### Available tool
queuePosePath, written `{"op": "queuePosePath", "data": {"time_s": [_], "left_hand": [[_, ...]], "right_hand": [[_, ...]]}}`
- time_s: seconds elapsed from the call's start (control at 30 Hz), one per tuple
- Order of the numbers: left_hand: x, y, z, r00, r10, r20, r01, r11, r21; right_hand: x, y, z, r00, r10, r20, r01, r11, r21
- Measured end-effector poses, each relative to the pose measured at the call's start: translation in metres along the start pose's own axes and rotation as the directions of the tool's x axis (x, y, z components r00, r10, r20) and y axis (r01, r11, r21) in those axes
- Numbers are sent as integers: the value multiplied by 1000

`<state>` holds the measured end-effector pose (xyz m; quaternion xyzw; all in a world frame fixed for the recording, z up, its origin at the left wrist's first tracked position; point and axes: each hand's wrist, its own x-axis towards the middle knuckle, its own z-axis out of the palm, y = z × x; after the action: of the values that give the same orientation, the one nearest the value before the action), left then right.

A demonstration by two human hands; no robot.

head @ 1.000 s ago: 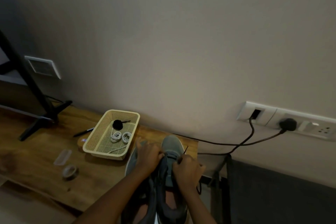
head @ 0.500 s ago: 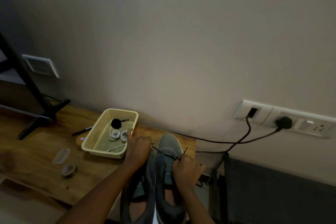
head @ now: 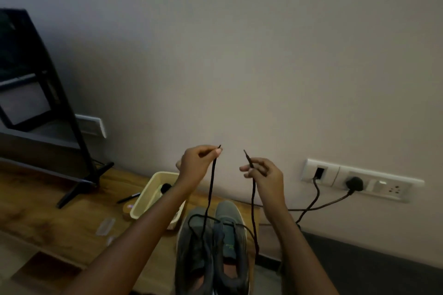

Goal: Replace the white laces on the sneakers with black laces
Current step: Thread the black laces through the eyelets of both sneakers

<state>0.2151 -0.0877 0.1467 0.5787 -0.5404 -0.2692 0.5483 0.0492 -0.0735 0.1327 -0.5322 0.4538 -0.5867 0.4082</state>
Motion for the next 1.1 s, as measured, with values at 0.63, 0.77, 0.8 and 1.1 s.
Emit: {"op": "queuePosePath", "data": {"time_s": [0.63,0.77,0.8,1.1], "left_hand": [[-43,184,-63,955,282,-94,-297,905,-306],[-46,186,-68,970,227,-83,-242,914,-327],[-47,187,-68,971,227,-75,-239,915,-325],[-30,163,-71,975,196,-109,-223,890,-398]], "right_hand": [[-50,-219,1,970,-198,-143,233,927,294],[-51,-224,4,972,-140,-188,190,942,278],[-51,-225,4,973,-135,-190,185,942,278],[-33,-195,-5,970,-93,-226,162,937,310]]}}
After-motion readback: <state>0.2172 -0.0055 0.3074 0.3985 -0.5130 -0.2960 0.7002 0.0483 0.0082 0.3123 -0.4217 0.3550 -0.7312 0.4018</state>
